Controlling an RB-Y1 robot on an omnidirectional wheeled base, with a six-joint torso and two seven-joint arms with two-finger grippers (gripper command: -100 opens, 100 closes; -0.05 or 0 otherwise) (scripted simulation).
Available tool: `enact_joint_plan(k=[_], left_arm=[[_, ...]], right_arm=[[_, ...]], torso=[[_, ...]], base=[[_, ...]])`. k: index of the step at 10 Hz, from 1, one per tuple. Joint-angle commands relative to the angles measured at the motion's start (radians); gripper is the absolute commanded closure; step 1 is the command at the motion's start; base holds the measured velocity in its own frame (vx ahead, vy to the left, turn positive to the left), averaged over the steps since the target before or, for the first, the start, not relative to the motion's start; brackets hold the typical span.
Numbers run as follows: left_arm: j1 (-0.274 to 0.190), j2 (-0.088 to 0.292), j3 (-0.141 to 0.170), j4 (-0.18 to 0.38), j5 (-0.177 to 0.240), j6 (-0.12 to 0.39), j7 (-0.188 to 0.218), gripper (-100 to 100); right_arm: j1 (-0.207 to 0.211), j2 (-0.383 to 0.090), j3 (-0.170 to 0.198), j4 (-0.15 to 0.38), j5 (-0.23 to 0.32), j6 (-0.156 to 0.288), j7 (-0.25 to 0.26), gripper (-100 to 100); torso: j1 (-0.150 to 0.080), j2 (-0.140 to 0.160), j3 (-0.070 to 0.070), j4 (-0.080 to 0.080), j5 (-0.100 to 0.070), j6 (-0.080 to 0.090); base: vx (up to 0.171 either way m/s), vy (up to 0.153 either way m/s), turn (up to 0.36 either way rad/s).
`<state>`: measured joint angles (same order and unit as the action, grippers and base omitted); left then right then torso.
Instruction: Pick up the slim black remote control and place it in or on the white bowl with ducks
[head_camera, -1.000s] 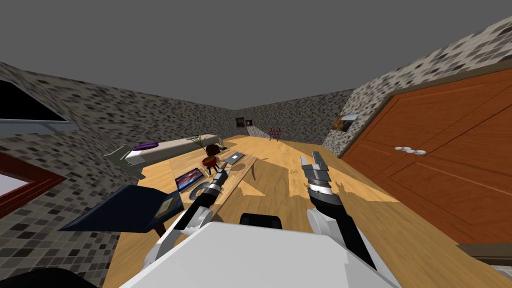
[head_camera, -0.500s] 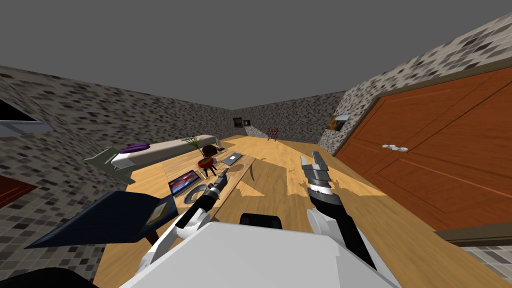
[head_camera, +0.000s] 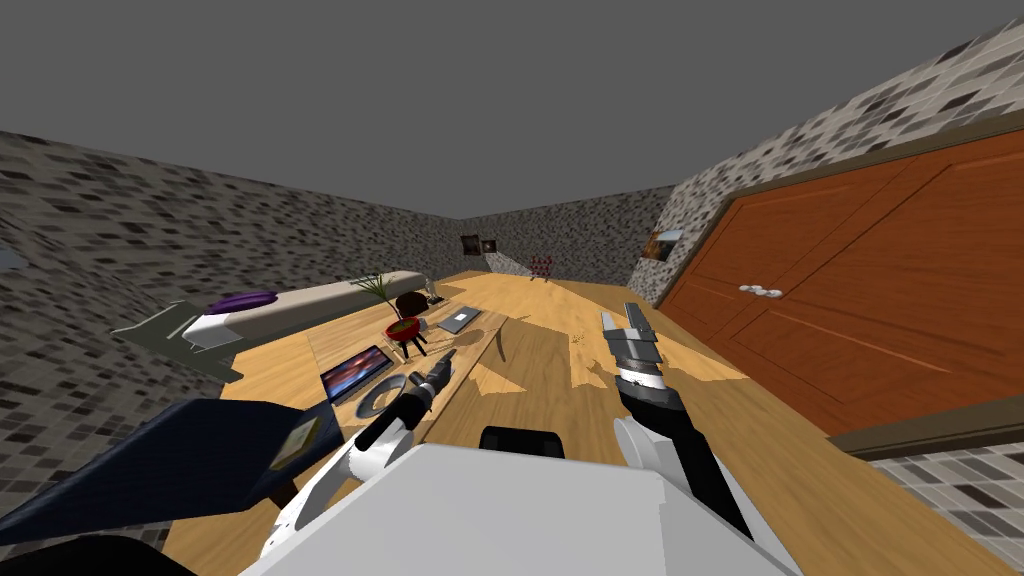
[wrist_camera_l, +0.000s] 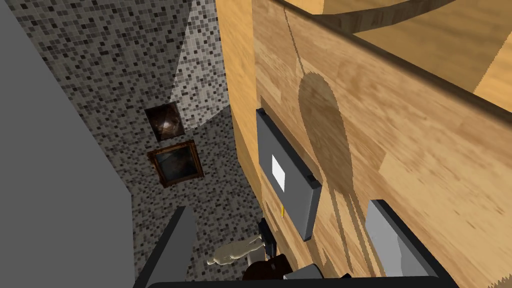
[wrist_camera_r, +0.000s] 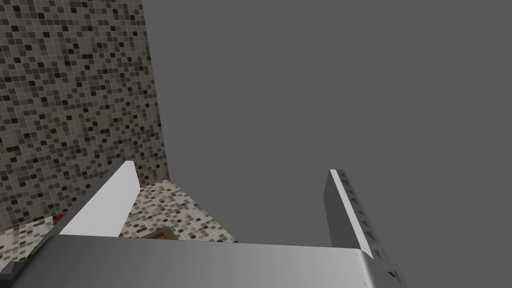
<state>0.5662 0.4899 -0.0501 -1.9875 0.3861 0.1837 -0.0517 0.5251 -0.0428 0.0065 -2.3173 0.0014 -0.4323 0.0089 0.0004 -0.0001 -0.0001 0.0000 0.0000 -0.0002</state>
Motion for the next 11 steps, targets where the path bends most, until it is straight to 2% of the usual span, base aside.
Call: enact_joint_plan(k=[1, 2, 3, 4, 6, 7, 8, 9, 10, 11], left_arm=[[0.000, 0.018, 0.002, 0.013, 0.015, 0.049, -0.005, -100], [-0.005, 0.046, 0.001, 0.049, 0.040, 0.073, -0.017, -100], [-0.005, 0.046, 0.001, 0.049, 0.040, 0.106, -0.017, -100], [-0.012, 0.074, 0.001, 0.085, 0.064, 0.135, -0.030, -100], [-0.012, 0.074, 0.001, 0.085, 0.064, 0.162, -0.030, -100], [-0.022, 0.100, 0.002, 0.122, 0.089, 0.199, -0.044, -100], [-0.022, 0.100, 0.002, 0.122, 0.089, 0.218, -0.044, -100], [-0.035, 0.125, 0.004, 0.158, 0.113, 0.260, -0.059, -100], [-0.035, 0.125, 0.004, 0.159, 0.113, 0.273, -0.059, -100], [-0.050, 0.148, 0.007, 0.198, 0.137, 0.310, -0.075, -100]], right_arm=[[0.000, 0.000, 0.000, 0.000, 0.000, 0.000, 0.000, 0], [0.000, 0.000, 0.000, 0.000, 0.000, 0.000, 0.000, 0], [0.000, 0.000, 0.000, 0.000, 0.000, 0.000, 0.000, 0], [0.000, 0.000, 0.000, 0.000, 0.000, 0.000, 0.000, 0], [0.000, 0.000, 0.000, 0.000, 0.000, 0.000, 0.000, 0], [0.000, 0.000, 0.000, 0.000, 0.000, 0.000, 0.000, 0], [0.000, 0.000, 0.000, 0.000, 0.000, 0.000, 0.000, 0], [0.000, 0.000, 0.000, 0.000, 0.000, 0.000, 0.000, 0], [0.000, 0.000, 0.000, 0.000, 0.000, 0.000, 0.000, 0], [0.000, 0.000, 0.000, 0.000, 0.000, 0.000, 0.000, 0]], torso=[[0.000, 0.000, 0.000, 0.000, 0.000, 0.000], [0.000, 0.000, 0.000, 0.000, 0.000, 0.000], [0.000, 0.000, 0.000, 0.000, 0.000, 0.000], [0.000, 0.000, 0.000, 0.000, 0.000, 0.000], [0.001, 0.000, 0.000, 0.000, 0.000, 0.000], [0.000, 0.000, 0.000, 0.000, 0.000, 0.000], [0.000, 0.000, 0.000, 0.000, 0.000, 0.000], [0.001, 0.000, 0.000, 0.000, 0.000, 0.000], [0.001, 0.000, 0.000, 0.000, 0.000, 0.000], [0.001, 0.000, 0.000, 0.000, 0.000, 0.000]], base=[[0.002, 0.004, -0.063], [0.002, 0.006, -0.090], [0.001, 0.007, -0.067], [0.001, 0.008, -0.128], [0.000, 0.010, -0.028], [-0.002, 0.009, -0.110], [-0.001, 0.013, -0.075], [-0.001, 0.018, -0.100], [-0.003, 0.019, -0.062], [-0.010, 0.022, -0.106]])
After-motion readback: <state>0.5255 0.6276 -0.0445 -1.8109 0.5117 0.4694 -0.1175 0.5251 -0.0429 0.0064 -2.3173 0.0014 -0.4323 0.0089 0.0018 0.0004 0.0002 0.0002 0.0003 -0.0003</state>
